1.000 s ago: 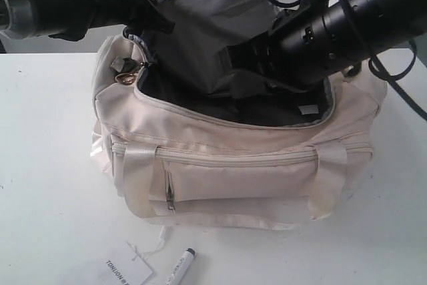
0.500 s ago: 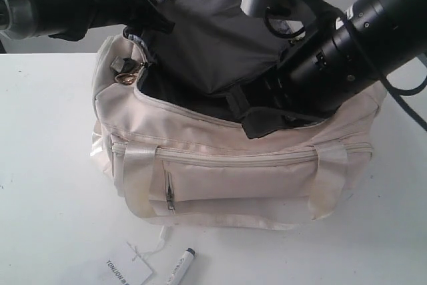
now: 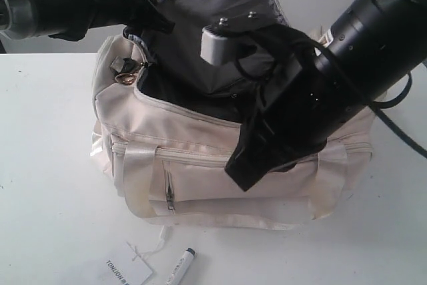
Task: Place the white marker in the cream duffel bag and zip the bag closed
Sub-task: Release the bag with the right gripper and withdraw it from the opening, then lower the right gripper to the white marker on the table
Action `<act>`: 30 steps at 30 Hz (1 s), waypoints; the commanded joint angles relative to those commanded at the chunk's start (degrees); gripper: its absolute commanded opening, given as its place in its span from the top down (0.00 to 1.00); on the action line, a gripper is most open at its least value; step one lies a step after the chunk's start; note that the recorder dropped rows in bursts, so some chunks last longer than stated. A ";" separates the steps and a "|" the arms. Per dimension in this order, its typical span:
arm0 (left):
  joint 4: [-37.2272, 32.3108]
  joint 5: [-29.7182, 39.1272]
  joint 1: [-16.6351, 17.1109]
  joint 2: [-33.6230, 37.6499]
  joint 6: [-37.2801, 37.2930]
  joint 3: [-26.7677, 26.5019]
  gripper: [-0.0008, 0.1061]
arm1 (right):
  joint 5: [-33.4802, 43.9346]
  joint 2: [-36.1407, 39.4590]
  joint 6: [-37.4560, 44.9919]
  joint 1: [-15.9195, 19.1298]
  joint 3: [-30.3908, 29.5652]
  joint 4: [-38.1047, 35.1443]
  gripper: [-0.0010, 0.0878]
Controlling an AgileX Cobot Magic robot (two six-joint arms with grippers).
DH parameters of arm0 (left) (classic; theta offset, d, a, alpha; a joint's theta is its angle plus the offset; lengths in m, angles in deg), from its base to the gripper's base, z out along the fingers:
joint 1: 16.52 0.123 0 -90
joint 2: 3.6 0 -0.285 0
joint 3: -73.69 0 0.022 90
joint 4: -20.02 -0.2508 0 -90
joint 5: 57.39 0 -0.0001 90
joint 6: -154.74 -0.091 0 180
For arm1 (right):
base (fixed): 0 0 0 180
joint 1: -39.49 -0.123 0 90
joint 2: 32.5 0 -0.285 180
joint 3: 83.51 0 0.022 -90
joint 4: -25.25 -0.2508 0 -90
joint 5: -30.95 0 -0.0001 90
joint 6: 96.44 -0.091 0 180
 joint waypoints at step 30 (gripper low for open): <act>0.00 0.00 0.00 0.00 0.00 0.00 0.99 | -7.34 17.25 53.68 -10.51 0.00 0.01 0.98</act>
